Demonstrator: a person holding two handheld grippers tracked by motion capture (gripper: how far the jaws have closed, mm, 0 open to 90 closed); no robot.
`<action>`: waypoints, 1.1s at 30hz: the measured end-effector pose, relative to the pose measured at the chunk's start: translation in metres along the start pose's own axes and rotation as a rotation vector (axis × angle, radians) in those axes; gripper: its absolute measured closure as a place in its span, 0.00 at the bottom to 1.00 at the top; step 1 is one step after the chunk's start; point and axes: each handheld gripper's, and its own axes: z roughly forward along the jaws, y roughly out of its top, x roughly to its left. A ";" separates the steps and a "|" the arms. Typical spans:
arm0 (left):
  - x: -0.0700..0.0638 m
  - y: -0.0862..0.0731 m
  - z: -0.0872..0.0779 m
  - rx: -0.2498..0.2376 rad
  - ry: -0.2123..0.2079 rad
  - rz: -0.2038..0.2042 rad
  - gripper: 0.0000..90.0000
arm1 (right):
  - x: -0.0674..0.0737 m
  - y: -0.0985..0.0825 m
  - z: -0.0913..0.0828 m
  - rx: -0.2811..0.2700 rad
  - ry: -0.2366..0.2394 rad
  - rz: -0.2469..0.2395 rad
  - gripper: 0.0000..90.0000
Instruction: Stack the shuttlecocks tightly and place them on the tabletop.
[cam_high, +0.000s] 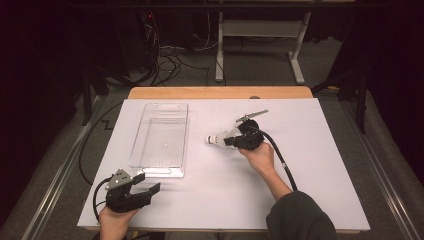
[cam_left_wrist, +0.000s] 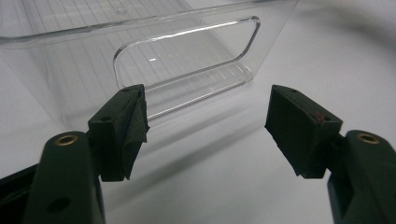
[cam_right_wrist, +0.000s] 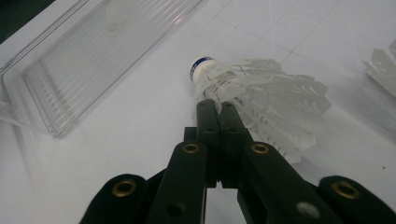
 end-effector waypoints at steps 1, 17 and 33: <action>0.000 0.000 0.000 0.000 0.000 0.000 0.34 | 0.000 0.000 0.000 0.000 0.002 0.004 1.00; 0.000 0.000 0.000 -0.001 -0.001 0.000 0.34 | -0.003 -0.001 0.004 -0.004 -0.009 0.019 1.00; 0.000 0.000 -0.001 -0.003 0.002 0.003 0.34 | -0.004 -0.002 0.004 -0.001 -0.032 0.023 0.99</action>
